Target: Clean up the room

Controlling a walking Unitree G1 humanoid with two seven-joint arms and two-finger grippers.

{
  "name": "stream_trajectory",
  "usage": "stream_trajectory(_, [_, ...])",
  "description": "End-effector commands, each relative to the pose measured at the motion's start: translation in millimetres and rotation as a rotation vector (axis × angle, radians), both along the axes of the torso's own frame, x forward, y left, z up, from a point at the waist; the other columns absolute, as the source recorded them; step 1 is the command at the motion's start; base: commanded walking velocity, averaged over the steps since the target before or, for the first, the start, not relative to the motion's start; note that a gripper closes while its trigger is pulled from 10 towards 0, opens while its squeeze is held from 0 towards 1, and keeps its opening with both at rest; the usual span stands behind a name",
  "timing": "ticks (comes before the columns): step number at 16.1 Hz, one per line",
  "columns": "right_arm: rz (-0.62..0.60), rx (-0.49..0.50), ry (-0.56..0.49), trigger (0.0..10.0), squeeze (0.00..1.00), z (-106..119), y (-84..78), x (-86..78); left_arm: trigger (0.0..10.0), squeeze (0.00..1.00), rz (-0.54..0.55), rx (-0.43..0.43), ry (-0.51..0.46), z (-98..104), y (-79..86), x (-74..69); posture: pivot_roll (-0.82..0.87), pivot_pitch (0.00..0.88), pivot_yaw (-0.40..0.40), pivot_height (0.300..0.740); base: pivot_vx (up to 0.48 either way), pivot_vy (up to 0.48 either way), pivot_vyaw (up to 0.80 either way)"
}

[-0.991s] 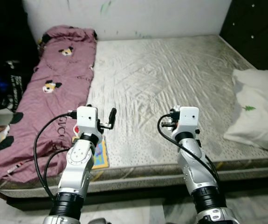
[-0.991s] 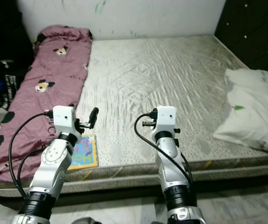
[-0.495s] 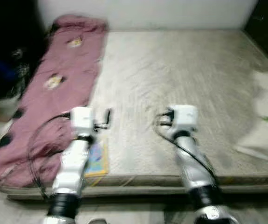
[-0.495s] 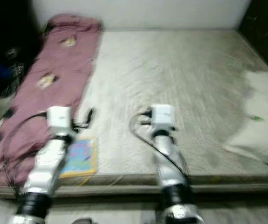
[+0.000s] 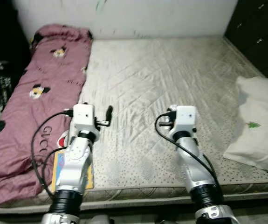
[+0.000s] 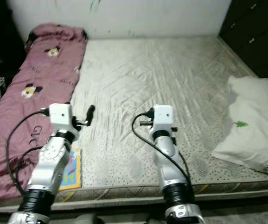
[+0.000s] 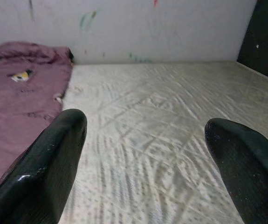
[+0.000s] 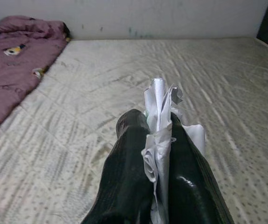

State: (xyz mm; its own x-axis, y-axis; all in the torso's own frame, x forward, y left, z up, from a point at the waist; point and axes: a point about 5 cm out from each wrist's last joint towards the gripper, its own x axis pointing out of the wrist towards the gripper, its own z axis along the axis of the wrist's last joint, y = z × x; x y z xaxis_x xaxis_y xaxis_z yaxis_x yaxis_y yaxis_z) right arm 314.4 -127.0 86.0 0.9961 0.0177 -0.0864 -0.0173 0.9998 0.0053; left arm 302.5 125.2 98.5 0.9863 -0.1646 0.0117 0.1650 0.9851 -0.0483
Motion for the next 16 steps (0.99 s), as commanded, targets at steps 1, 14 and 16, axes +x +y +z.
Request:
stream_trajectory(1, [0.0,0.005,-0.011,10.0,0.0,2.9,-0.2,2.0,10.0,0.0,0.006,0.0,0.018,-2.1,1.8,0.6,0.04,0.0,0.027,0.74,0.0,0.0,0.0])
stream_trajectory(14, [0.01,-0.001,-0.019,10.0,0.0,5.0,1.1,2.8,10.0,0.0,0.002,0.001,0.03,-2.8,-0.1,2.2,0.03,0.0,0.024,0.74,0.0,0.48,0.0])
stream_trajectory(16, [0.014,-0.005,-0.022,10.0,0.0,5.4,1.7,2.9,10.0,0.0,0.004,-0.002,0.029,-2.7,-0.2,2.4,0.03,0.0,0.024,0.74,0.0,0.48,0.0])
